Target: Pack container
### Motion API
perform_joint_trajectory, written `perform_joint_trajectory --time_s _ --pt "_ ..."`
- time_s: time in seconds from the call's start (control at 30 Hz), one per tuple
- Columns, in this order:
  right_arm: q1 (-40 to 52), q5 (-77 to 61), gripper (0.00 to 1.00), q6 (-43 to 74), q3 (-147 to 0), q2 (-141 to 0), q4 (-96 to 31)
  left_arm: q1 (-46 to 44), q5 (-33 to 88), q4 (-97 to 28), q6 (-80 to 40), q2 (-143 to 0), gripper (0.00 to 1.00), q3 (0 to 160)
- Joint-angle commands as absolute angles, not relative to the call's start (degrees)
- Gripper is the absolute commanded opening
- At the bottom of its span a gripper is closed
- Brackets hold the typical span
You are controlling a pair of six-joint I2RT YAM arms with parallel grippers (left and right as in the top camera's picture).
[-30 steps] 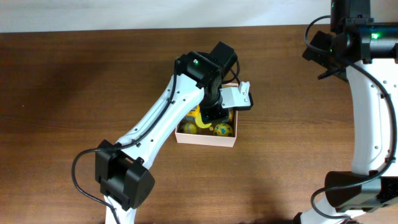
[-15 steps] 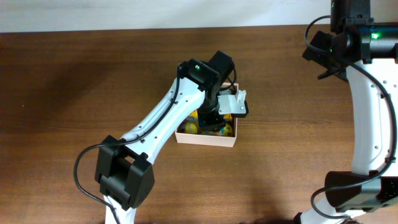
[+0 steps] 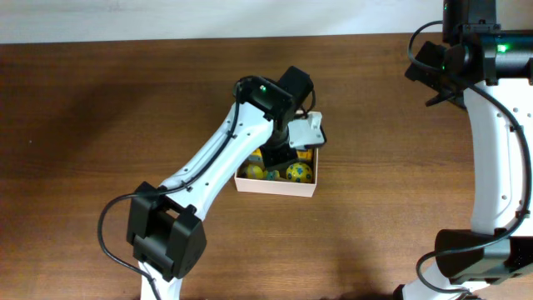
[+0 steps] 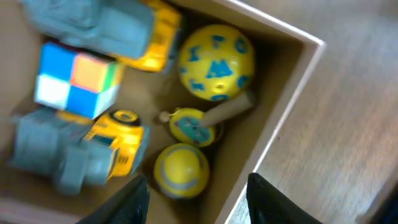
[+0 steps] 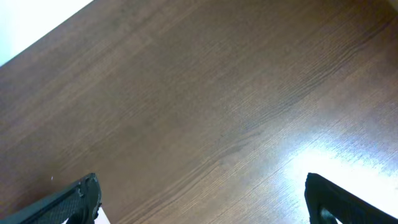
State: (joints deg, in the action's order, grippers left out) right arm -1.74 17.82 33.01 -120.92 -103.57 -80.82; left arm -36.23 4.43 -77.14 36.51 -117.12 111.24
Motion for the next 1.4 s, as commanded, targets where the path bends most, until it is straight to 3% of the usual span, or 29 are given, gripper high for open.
perform_joint_trajectory --time_s 0.0,0.1,0.33,0.37,0.43,1.37 --pt "-2.0 18.7 0.99 33.3 -121.1 -103.8 -80.8 -33.2 -2.6 -77.2 18.1 -116.3 0.53 115.8" --pt "-2.0 18.7 0.99 33.3 -121.1 -103.8 -80.8 -30.1 -4.0 -77.1 10.5 -114.7 0.57 117.0" --pt "-2.0 18.7 0.99 33.3 -121.1 -103.8 -80.8 -24.0 -3.9 -79.0 4.7 -112.1 0.65 117.0" --pt "-2.0 18.7 0.99 33.3 -121.1 -103.8 -80.8 -23.1 -3.9 -80.2 4.7 -112.0 0.71 117.0" --pt "-2.0 18.7 0.99 33.3 -121.1 -103.8 -80.8 -21.8 -3.9 -82.8 4.7 -112.0 0.99 117.0" --pt "-2.0 18.7 0.99 33.3 -121.1 -103.8 -80.8 -20.4 -4.5 -86.4 4.7 -112.0 0.99 117.0"
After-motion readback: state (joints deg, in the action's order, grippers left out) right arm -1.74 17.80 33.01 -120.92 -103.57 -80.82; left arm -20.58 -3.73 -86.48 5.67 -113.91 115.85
